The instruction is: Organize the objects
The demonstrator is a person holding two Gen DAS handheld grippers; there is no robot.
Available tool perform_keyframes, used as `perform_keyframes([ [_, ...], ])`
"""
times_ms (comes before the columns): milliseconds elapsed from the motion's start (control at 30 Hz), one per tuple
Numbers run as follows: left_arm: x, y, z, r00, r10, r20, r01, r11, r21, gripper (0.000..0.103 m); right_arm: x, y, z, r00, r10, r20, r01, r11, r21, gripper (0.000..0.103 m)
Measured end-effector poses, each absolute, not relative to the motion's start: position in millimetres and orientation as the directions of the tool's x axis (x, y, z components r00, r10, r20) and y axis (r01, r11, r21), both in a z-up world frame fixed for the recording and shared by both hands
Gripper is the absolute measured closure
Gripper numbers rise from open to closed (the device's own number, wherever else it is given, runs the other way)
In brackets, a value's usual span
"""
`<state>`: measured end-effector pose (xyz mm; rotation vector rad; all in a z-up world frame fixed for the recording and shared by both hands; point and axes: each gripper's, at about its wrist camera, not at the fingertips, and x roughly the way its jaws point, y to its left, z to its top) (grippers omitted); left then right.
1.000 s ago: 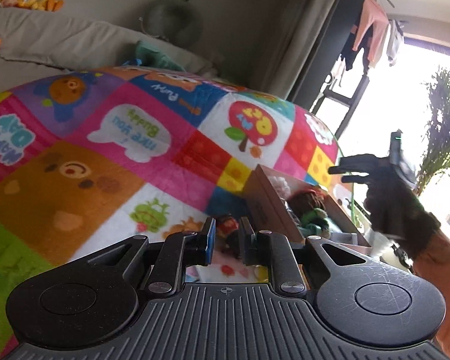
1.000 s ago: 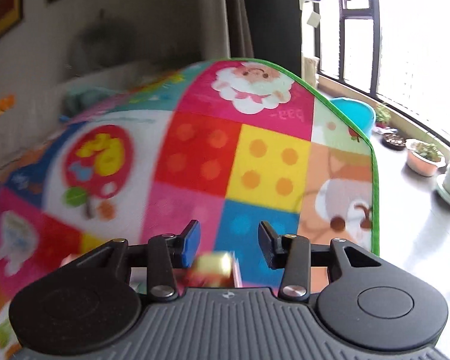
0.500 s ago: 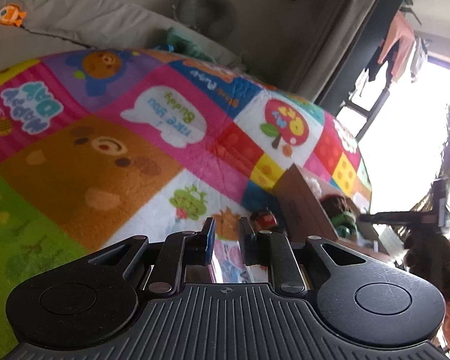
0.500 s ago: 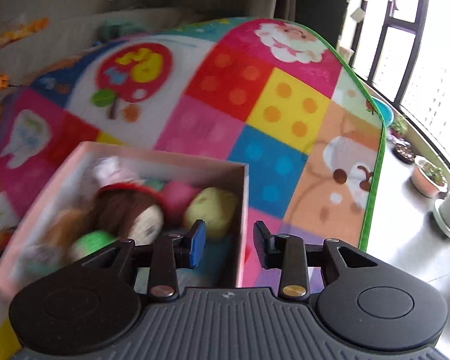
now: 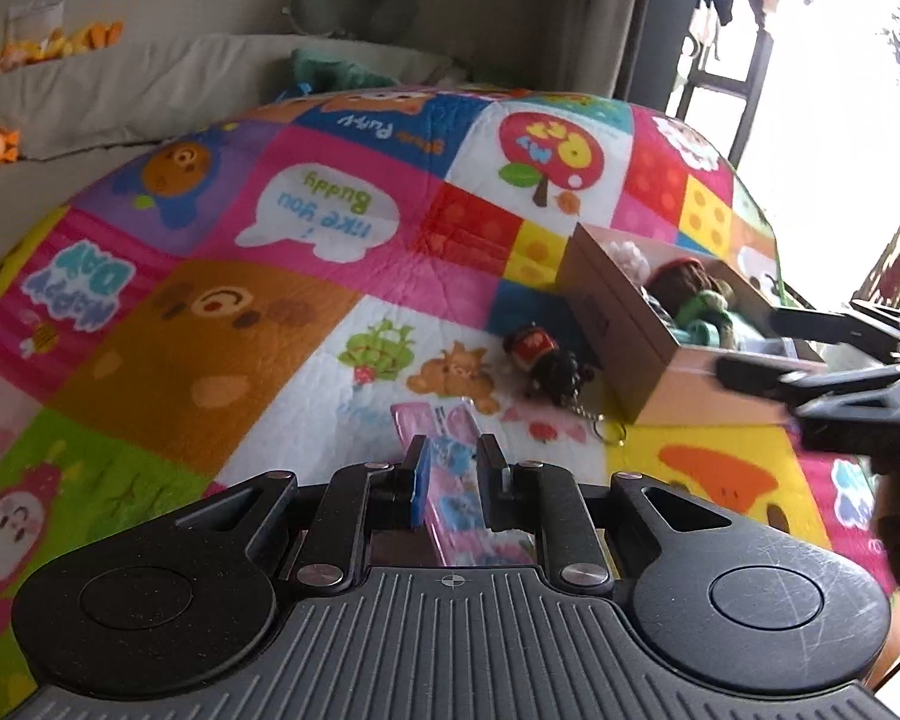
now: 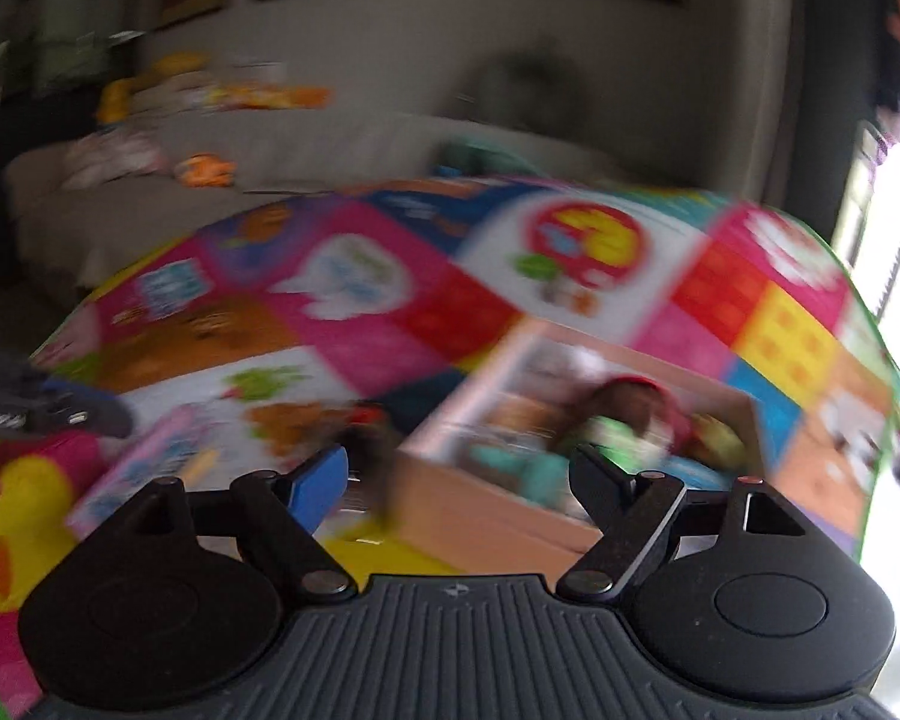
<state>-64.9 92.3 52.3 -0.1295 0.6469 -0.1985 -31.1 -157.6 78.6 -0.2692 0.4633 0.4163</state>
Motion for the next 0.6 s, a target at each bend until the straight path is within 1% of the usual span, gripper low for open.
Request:
perform_keyframes([
  [33,-68.0,92.4,52.4,0.778,-0.223,-0.587,0.142,0.973,-0.182,0.085,-33.9,-142.5,75.6,0.810,0.337,-0.480,-0.466,0.867,-0.175,0.029],
  [100,-73.4,94.5,51.1,0.775,-0.221,-0.592,0.139,0.974,-0.181,0.085,-31.1,-113.5,69.6,0.802,0.347,-0.487,-0.495,0.842,-0.216,0.045],
  [233,-77.9,108.3,47.2,0.775,-0.202,-0.599,0.100,0.975,-0.199,0.085,1.8,-58.1,49.1,0.845,0.239,-0.478,-0.430,0.836,-0.342,0.054],
  [333,-78.9,122.3,43.7,0.779,-0.195,-0.596,0.070,0.972,-0.226,0.085,39.3,-36.9,35.1,0.834,0.151,-0.531,-0.384,0.850,-0.361,0.056],
  [400,-78.3,131.0,40.7,0.776,-0.197,-0.599,0.053,0.967,-0.249,0.085,57.4,-32.9,28.1,0.812,0.106,-0.575,-0.367,0.858,-0.359,0.073],
  [467,-77.7,137.8,37.3,0.770,-0.202,-0.605,0.040,0.962,-0.270,0.085,59.2,-35.4,26.1,0.778,0.118,-0.617,-0.385,0.865,-0.321,0.074],
  [600,-75.5,145.7,31.2,0.754,-0.224,-0.618,0.016,0.946,-0.324,0.085,22.1,-53.2,27.2,0.751,0.199,-0.630,-0.458,0.844,-0.279,0.074],
])
